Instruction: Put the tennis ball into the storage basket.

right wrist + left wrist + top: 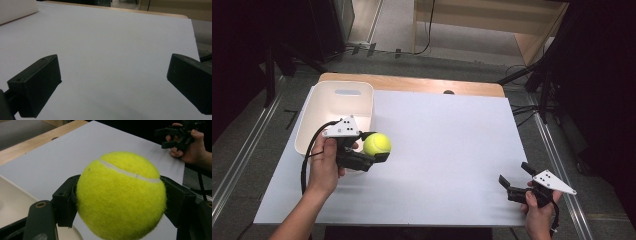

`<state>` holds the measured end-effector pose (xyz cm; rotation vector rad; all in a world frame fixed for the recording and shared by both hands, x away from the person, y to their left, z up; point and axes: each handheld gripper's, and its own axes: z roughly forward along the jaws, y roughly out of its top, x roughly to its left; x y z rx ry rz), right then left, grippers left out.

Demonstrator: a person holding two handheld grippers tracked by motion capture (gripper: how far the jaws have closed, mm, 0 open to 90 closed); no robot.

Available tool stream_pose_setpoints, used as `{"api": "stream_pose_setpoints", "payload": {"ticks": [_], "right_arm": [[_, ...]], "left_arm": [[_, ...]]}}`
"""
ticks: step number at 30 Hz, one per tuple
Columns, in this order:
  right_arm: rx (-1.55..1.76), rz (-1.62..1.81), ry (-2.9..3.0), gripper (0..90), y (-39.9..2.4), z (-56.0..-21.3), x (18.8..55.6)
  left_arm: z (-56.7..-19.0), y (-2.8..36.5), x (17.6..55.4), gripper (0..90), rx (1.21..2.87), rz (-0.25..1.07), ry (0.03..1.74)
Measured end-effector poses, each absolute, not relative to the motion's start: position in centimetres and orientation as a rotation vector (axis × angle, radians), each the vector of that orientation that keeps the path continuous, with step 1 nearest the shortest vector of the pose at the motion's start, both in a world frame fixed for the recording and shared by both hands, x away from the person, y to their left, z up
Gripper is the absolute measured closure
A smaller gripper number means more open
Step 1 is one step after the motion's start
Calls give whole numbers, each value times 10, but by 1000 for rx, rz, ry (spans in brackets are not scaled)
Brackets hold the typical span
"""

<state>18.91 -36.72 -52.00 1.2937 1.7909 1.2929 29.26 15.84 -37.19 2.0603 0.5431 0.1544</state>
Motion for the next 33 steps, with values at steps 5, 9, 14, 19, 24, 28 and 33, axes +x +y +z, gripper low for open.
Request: {"api": "stream_pose_setpoints", "payload": {"ticks": [5, 9, 14, 19, 24, 28, 33], "right_arm": [[1291, 1293, 1793, 0, -367, -520, 189], [1290, 1293, 1793, 0, -367, -520, 189], [1291, 1293, 1794, 0, -367, -520, 189], [1290, 1293, 1793, 0, -367, -520, 189], [1289, 1291, 1794, 0, -367, -520, 189], [1289, 1290, 1794, 0, -367, -520, 189], [1289, 1290, 1794, 0, -367, -520, 189]], "left_arm": [[-370, 163, 293, 247, 2054, 168, 553], [-368, 166, 294, 247, 2047, 172, 560], [-366, 171, 295, 247, 2038, 182, 570], [-364, 176, 296, 247, 2035, 190, 580], [-363, 181, 297, 247, 2034, 197, 585], [-362, 185, 298, 247, 2027, 207, 597], [-361, 191, 299, 247, 2017, 221, 612]]}}
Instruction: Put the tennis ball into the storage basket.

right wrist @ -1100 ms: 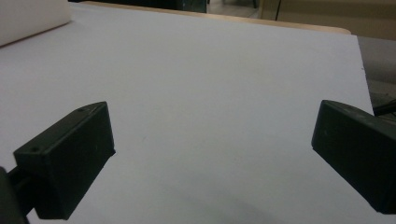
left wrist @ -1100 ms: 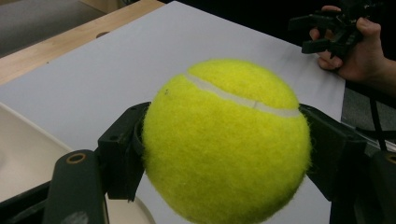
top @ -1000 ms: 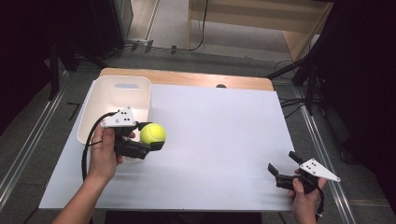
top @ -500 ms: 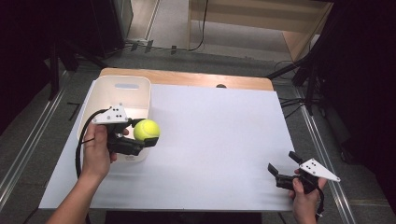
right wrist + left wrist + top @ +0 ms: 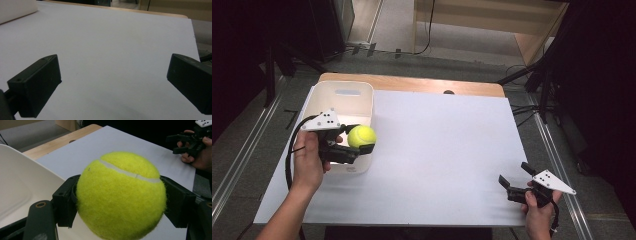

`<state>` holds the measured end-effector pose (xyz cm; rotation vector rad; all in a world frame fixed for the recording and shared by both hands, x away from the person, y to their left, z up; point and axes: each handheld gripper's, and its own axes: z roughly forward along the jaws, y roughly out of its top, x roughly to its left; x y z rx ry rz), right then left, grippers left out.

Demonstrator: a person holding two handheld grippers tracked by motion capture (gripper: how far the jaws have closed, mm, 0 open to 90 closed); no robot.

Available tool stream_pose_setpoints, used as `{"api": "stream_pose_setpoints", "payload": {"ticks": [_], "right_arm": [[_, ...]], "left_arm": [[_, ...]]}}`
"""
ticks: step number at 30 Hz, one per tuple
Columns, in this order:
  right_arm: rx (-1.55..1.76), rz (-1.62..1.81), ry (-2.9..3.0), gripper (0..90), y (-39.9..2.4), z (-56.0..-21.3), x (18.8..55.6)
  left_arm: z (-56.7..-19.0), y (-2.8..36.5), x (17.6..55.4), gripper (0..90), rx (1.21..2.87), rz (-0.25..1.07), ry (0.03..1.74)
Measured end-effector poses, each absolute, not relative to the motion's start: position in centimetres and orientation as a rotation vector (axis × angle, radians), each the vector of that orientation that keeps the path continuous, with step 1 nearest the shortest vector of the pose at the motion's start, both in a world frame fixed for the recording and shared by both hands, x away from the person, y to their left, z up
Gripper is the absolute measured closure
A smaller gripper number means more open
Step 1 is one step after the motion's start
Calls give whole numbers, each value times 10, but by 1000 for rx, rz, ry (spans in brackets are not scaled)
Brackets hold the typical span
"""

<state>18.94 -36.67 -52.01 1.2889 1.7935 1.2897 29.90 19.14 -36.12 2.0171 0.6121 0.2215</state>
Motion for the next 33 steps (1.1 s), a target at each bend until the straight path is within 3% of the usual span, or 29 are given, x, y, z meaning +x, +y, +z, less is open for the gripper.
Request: {"api": "stream_pose_setpoints", "payload": {"ticks": [33], "right_arm": [[1284, 1285, 1798, 0, -366, -520, 190]], "left_arm": [[-372, 212, 304, 246, 2029, 294, 727]]}}
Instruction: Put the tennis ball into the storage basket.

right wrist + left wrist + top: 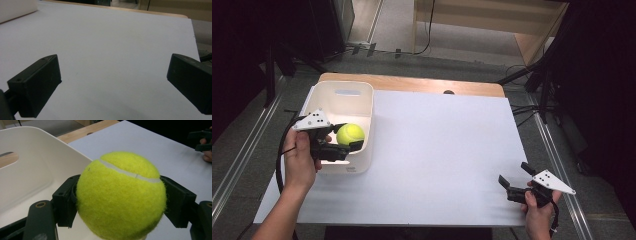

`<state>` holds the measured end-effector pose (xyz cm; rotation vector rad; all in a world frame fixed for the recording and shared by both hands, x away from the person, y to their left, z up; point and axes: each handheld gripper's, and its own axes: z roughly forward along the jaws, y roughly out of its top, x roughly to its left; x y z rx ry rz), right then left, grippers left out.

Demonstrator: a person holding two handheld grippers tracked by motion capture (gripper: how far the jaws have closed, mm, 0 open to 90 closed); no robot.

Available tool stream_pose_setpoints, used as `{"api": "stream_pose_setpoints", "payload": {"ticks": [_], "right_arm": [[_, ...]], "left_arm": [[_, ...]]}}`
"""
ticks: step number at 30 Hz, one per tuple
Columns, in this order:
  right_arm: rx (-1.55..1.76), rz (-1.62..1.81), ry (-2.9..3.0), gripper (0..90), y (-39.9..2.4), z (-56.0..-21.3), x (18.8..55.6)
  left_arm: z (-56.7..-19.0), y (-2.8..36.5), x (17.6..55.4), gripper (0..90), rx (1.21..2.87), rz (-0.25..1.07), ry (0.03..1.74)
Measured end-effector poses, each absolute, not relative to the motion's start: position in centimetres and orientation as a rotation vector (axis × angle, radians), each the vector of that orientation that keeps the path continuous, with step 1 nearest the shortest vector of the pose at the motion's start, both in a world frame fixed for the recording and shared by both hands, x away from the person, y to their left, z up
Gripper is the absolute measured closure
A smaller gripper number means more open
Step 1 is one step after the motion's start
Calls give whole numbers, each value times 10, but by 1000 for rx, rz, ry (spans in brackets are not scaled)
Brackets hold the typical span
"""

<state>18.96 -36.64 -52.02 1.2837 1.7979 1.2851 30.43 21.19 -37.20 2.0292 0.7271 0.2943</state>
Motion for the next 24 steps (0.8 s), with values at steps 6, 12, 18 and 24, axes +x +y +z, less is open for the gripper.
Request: {"api": "stream_pose_setpoints", "payload": {"ticks": [6, 12, 18, 24], "right_arm": [[1284, 1286, 1797, 0, -366, -520, 190], [1283, 1285, 1798, 0, -366, -520, 190], [1284, 1284, 1798, 0, -366, -520, 190], [1283, 1284, 1799, 0, -366, -520, 190]], "left_arm": [[-372, 208, 300, 245, 2071, 324, 738], [-372, 209, 300, 244, 2057, 325, 763], [-375, 208, 299, 242, 2078, 341, 769], [-373, 207, 298, 141, 2061, 335, 754]]}}
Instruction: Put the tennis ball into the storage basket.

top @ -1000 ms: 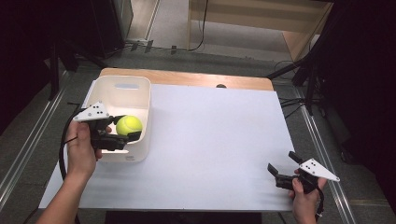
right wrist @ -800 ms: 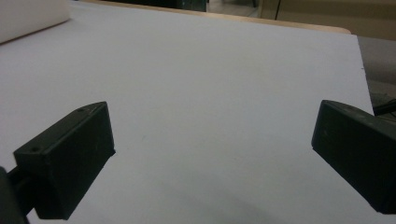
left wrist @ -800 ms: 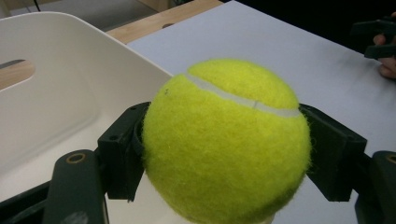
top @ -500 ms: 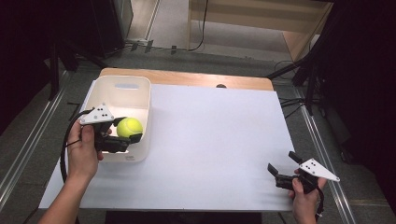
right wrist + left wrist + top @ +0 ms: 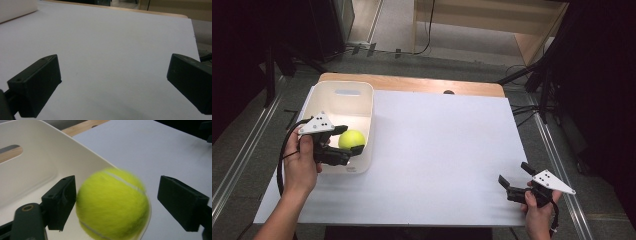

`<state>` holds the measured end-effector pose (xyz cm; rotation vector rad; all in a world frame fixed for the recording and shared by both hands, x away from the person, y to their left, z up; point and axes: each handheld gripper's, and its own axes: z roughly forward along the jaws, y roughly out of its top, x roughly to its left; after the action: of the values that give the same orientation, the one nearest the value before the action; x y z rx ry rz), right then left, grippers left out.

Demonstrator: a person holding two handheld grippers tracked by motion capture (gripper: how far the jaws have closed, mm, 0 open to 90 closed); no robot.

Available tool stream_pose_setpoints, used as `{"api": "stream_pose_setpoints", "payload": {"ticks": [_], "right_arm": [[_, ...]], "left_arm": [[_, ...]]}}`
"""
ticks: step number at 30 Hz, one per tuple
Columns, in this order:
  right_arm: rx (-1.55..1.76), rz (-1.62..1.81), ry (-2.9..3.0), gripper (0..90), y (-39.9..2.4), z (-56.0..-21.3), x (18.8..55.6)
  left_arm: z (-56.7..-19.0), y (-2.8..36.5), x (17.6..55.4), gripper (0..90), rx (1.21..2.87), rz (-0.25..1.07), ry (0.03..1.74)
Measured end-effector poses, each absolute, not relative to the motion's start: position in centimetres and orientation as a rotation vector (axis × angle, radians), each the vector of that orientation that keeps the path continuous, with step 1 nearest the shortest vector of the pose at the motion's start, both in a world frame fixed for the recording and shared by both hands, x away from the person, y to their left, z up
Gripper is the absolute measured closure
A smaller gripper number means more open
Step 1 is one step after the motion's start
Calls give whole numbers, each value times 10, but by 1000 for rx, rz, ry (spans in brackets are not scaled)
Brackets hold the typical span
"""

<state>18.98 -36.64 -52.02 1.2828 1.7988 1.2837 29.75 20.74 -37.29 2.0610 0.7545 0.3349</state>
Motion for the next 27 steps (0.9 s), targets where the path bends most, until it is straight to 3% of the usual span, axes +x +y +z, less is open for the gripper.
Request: {"api": "stream_pose_setpoints", "payload": {"ticks": [15, 19, 27], "right_arm": [[1284, 1282, 1799, 0, -366, -520, 190], [1284, 1282, 1799, 0, -366, -520, 190], [1287, 1281, 1801, 0, -366, -520, 190]], "left_arm": [[-369, 213, 294, 129, 2027, 363, 748], [-370, 214, 292, 0, 2026, 351, 731], [-372, 225, 289, 0, 1976, 384, 754]]}}
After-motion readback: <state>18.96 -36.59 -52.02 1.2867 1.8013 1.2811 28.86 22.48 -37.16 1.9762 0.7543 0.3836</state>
